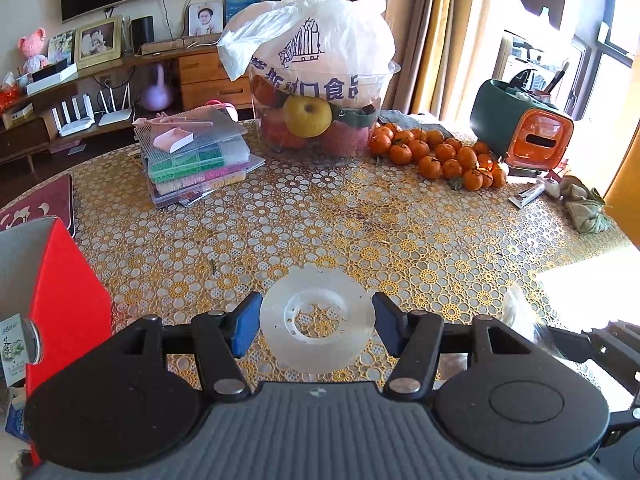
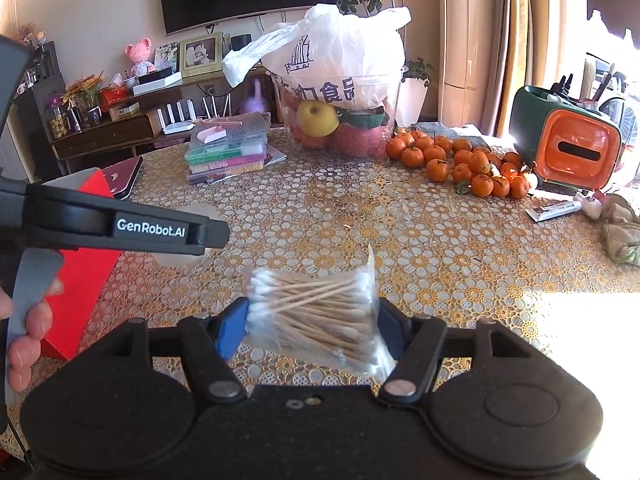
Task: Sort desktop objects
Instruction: 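Carry the tape roll and cotton swab bag over the red box with both tools, then open the left tool releasing the tape roll while the right tool drops the swab bag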
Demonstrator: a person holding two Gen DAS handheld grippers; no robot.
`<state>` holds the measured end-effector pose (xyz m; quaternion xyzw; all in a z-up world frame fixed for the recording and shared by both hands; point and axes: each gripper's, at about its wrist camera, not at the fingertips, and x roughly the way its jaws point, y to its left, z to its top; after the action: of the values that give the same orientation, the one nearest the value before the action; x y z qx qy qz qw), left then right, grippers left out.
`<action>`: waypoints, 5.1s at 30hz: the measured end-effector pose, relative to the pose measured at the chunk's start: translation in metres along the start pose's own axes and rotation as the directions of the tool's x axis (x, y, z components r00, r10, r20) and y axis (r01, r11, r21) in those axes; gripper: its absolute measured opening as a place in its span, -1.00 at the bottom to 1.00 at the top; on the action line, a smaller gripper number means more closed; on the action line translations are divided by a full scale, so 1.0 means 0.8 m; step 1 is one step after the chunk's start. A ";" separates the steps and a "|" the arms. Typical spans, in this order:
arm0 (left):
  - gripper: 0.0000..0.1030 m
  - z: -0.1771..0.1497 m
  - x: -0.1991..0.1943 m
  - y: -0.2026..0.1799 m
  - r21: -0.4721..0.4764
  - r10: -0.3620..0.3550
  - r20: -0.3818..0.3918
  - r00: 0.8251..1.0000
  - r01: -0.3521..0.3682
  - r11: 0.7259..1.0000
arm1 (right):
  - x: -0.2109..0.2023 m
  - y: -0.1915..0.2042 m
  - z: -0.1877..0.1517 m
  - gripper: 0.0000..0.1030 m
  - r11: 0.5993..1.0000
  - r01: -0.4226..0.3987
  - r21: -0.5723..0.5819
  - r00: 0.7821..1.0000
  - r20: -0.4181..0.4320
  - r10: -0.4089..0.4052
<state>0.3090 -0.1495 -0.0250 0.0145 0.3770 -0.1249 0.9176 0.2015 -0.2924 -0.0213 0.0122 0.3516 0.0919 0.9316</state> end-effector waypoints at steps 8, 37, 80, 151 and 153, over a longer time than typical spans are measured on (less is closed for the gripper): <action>0.14 -0.012 -0.049 -0.002 0.002 -0.014 0.021 1.000 0.014 1.000 | -0.038 0.002 0.001 0.30 1.000 -0.005 0.011 1.000 0.027 0.005; 0.14 -0.091 -0.247 0.074 -0.094 -0.048 0.141 0.989 0.062 0.994 | -0.173 0.106 -0.002 0.30 0.989 -0.144 -0.042 0.985 0.086 0.147; 0.14 -0.111 -0.228 0.308 -0.129 0.138 0.025 0.990 -0.133 0.983 | -0.052 0.327 0.056 0.30 0.881 -0.307 -0.360 0.951 -0.088 0.295; 0.42 -0.049 -0.060 0.390 -0.166 0.135 -0.231 0.964 -0.176 0.970 | 0.086 0.392 0.059 0.71 0.864 -0.434 -0.254 0.860 -0.402 0.314; 0.44 -0.047 -0.064 0.390 -0.174 0.136 -0.225 0.965 -0.177 0.969 | 0.078 0.389 0.061 0.72 0.862 -0.435 -0.259 0.865 -0.385 0.321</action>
<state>0.3228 0.1679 -0.0376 -0.0315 0.4804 -0.0123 0.8764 0.2286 0.0266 0.0017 -0.0935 0.4713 0.3347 0.8106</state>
